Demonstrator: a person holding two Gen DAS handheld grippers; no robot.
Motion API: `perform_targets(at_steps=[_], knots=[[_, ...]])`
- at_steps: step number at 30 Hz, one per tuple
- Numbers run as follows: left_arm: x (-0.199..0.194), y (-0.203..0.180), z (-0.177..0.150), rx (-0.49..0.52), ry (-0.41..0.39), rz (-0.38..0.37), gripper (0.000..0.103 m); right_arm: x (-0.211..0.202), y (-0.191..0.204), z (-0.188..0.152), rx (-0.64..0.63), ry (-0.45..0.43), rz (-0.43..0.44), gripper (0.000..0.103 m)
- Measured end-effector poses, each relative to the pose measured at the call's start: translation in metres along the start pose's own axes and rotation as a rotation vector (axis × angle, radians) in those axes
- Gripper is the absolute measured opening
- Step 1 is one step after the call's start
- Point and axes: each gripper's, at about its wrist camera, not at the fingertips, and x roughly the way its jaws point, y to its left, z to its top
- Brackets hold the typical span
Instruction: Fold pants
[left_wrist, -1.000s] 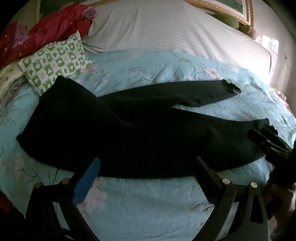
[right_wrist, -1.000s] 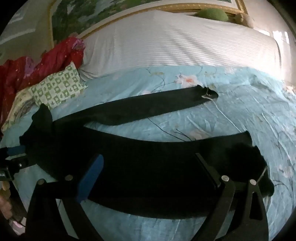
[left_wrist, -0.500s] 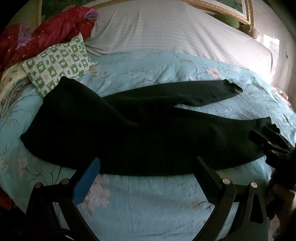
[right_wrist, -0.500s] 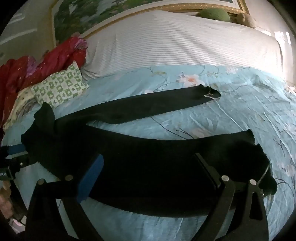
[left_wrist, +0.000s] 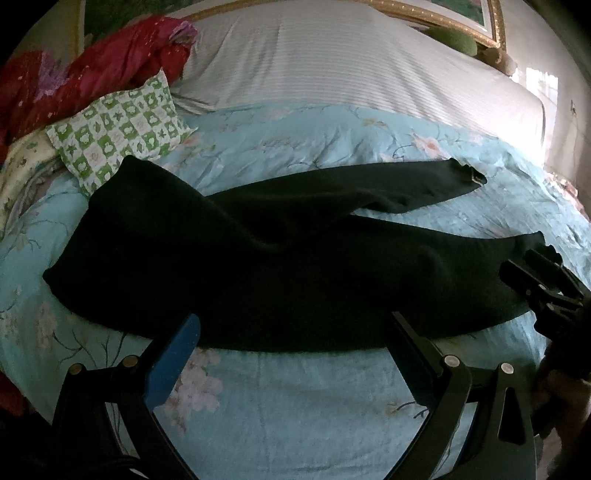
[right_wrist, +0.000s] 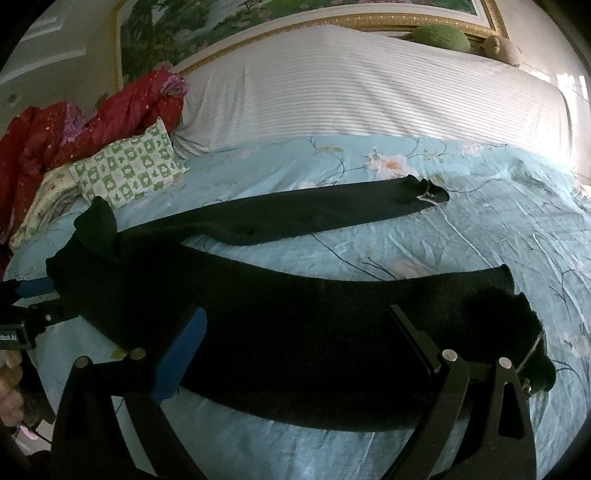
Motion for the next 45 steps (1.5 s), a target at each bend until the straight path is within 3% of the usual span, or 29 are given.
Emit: perform_targets(at_steps=[29,45], knots=[[0.004,0.000,0.004,0.012,-0.005,-0.011,0.099,0.001,0.005,-0.002,-0.012,-0.003,0.008,0.096],[-0.009,-0.013,0.015,0.060,-0.056,-0.011,0.100,-0.004,0.010,0.004,0.002,0.023,0.052,0.096]])
